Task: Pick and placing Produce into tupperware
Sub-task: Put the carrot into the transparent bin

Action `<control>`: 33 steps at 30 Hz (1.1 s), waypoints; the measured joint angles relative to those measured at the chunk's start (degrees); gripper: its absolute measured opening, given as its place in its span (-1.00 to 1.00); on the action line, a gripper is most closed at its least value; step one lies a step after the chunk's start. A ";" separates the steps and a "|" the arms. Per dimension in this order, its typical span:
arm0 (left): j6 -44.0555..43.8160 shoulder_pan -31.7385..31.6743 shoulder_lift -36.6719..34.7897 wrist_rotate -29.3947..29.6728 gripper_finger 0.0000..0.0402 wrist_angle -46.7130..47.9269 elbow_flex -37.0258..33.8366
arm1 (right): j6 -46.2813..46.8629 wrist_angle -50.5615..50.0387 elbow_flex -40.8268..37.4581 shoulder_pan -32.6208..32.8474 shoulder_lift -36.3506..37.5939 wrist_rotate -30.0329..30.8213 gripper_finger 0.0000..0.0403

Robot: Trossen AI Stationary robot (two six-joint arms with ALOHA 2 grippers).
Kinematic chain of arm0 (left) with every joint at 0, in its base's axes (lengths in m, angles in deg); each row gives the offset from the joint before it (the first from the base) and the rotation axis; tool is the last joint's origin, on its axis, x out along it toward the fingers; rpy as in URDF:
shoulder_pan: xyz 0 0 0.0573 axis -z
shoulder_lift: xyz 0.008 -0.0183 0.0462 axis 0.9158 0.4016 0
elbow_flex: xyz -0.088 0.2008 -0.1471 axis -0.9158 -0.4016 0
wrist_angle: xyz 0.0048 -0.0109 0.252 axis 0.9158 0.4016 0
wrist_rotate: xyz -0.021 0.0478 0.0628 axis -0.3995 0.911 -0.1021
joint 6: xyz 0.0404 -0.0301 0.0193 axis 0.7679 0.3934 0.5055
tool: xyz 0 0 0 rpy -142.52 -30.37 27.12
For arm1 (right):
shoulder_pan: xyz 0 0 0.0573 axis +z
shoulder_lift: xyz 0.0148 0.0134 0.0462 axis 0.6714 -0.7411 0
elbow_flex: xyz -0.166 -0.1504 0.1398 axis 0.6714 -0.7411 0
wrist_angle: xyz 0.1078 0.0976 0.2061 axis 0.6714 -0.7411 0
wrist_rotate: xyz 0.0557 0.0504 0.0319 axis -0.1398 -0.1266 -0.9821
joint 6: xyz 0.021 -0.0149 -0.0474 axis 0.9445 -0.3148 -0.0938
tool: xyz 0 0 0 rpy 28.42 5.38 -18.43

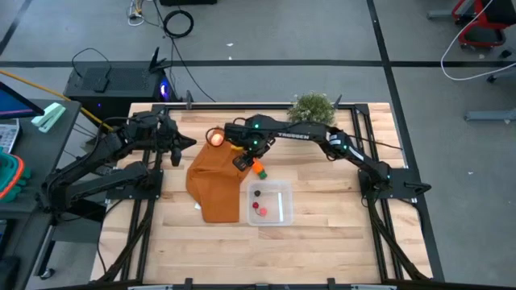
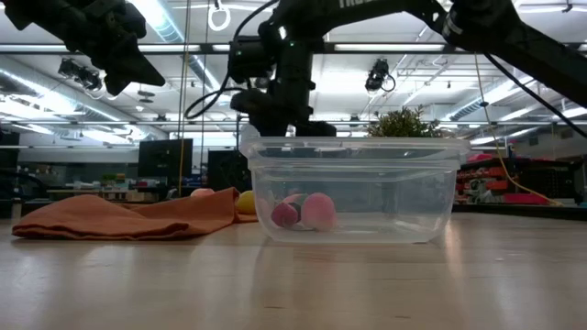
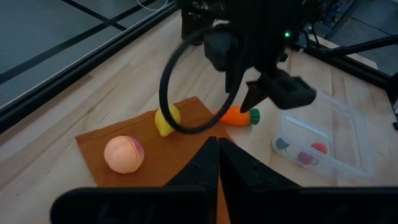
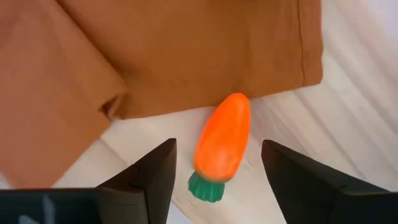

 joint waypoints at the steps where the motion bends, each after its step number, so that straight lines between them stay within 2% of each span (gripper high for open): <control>1: 0.00 0.02 0.00 0.00 -0.89 0.02 0.00 | 0.00 -0.19 0.00 0.14 -0.45 0.05 0.05; 6: 0.03 0.00 0.00 0.00 -0.89 0.00 0.00 | 0.84 -1.09 -0.02 0.06 -1.94 0.52 0.12; 11: 0.07 0.00 0.00 0.00 -0.93 0.02 0.00 | 5.42 -2.33 -1.87 -0.61 -2.00 -0.15 0.13; 23: 0.16 0.00 0.00 0.00 -0.88 0.02 0.00 | 7.61 -0.52 -5.16 -0.26 -2.00 -2.98 0.13; 33: 0.17 0.00 0.00 0.00 -0.94 0.00 0.00 | 7.19 -0.19 -6.65 -0.24 -1.97 -2.71 0.12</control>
